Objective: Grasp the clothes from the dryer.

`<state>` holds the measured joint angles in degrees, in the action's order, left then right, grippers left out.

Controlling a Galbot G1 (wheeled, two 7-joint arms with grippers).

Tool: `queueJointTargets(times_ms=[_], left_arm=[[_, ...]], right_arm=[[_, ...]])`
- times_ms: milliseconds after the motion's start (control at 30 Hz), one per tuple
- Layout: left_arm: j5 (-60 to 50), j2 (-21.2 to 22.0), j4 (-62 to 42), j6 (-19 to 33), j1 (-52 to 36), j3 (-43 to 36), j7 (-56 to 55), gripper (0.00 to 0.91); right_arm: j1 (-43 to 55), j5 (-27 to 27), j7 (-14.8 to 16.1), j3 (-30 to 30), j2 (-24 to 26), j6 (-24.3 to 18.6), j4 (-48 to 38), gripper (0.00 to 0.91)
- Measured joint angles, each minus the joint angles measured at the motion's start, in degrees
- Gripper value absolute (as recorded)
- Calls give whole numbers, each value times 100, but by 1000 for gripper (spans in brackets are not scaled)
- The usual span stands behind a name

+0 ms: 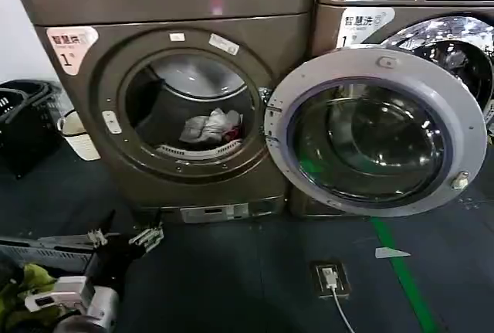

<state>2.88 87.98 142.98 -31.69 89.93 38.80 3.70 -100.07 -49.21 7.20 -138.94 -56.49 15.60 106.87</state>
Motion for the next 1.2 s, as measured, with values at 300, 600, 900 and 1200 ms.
queueJointTargets(times_ms=[300, 600, 900, 1200], left_arm=[[78, -28, 105, 89, -13, 11, 51, 907], [103, -57, 106, 150, -24, -3, 82, 907], [129, -85, 119, 153, -36, -21, 103, 907], [130, -78, 97, 157, -42, -23, 109, 907]], right_arm=[[-26, -167, 50, -62, -2, -36, 17, 907], [-42, -272, 85, -83, -31, -11, 79, 907], [-54, -312, 74, -109, -29, 7, 112, 907], [-44, -313, 66, -111, -35, 12, 99, 907]])
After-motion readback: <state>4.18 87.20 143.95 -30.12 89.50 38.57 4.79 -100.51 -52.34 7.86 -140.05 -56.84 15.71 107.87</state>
